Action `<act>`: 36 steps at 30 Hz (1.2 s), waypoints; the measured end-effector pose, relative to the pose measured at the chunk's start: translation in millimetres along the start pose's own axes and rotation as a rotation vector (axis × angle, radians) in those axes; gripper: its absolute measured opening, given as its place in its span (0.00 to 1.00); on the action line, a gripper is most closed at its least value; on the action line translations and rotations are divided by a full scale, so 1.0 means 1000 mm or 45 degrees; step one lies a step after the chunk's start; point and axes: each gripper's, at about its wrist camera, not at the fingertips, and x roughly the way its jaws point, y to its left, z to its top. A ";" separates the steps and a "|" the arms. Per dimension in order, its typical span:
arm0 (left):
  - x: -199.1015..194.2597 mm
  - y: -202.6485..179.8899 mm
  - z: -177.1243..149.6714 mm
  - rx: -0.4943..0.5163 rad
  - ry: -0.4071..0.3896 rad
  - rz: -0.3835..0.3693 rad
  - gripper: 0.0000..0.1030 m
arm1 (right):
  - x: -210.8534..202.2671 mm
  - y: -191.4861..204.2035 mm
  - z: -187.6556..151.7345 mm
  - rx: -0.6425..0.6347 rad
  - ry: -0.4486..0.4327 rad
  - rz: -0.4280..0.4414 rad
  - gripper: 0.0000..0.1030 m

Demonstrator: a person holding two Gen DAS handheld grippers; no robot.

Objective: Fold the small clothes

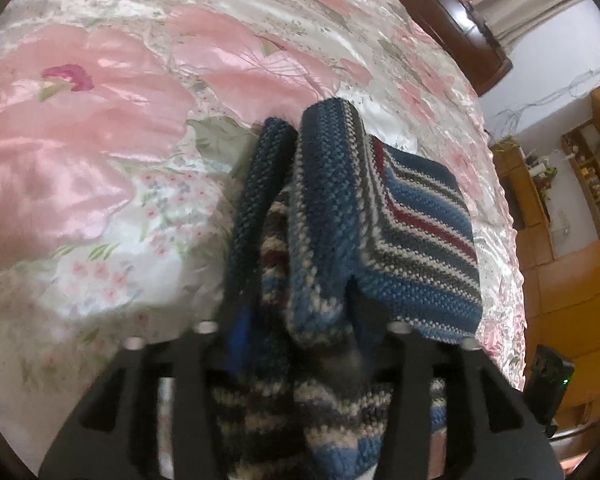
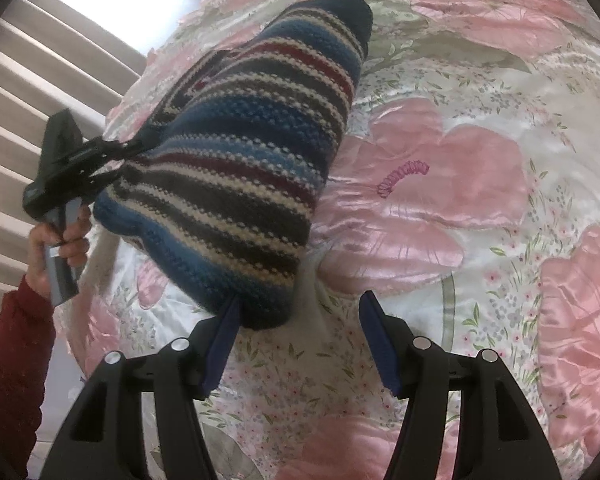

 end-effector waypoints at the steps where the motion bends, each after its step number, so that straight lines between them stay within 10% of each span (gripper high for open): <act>1: -0.005 -0.001 -0.001 -0.004 0.001 0.008 0.52 | 0.000 0.001 0.001 0.000 -0.001 0.002 0.60; 12: -0.048 -0.030 -0.052 0.201 -0.008 0.084 0.63 | 0.008 0.010 0.000 -0.017 0.015 0.002 0.63; 15: -0.038 -0.035 -0.053 0.239 0.004 0.125 0.49 | 0.009 0.013 0.000 -0.023 0.027 -0.008 0.63; 17: -0.028 -0.035 -0.051 0.245 0.041 0.152 0.11 | 0.007 0.013 0.001 -0.026 0.030 -0.019 0.63; 36: -0.031 0.013 -0.075 0.100 -0.009 0.081 0.11 | 0.010 0.010 0.011 0.051 0.027 0.075 0.66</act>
